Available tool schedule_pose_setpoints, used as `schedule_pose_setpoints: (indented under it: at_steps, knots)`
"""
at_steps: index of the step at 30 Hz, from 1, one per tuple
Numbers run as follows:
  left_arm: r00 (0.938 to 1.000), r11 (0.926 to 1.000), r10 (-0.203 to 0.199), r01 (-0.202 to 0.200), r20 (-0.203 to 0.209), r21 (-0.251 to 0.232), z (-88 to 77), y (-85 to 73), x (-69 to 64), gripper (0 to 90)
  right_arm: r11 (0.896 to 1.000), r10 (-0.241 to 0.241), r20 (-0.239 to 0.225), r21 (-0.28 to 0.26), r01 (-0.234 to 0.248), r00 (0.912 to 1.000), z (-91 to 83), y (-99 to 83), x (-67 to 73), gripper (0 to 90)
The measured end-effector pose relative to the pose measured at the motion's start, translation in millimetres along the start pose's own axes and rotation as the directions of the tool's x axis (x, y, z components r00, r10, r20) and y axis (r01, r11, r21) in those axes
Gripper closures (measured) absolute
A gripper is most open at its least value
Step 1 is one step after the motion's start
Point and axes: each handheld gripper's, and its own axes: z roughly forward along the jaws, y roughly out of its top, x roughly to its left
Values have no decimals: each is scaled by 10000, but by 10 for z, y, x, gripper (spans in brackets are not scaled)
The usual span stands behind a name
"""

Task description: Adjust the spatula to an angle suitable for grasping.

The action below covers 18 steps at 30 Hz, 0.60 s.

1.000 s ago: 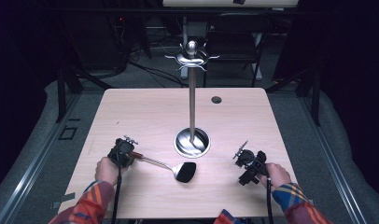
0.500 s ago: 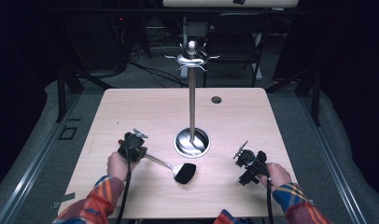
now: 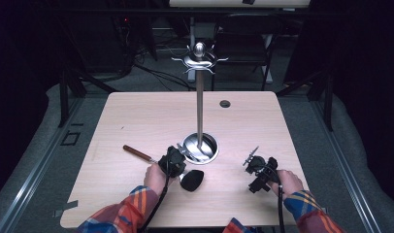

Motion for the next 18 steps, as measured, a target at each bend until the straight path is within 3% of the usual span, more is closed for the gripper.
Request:
schedule_pose_setpoints:
  at_steps: [4, 9, 14, 18]
  knots:
    - [9998, 9994, 86, -92, 161, 347, 26, -37, -6, 884, 10000, -50, 65, 0, 50, 10000, -5, 3, 3, 155]
    - [9997, 9991, 113, -122, 203, 415, 17, -73, 23, 885, 10000, -68, 40, 24, 67, 10000, -2, 3, 3, 155]
    - [9991, 9980, -35, 8, 419, 633, -33, -146, 87, 885, 10000, -24, -5, 54, 24, 10000, 1, 1, -1, 155]
    - [9982, 9960, 82, -135, 601, 882, -97, -230, 84, 885, 10000, 0, -76, 28, 1, 10000, 6, 2, 0, 155]
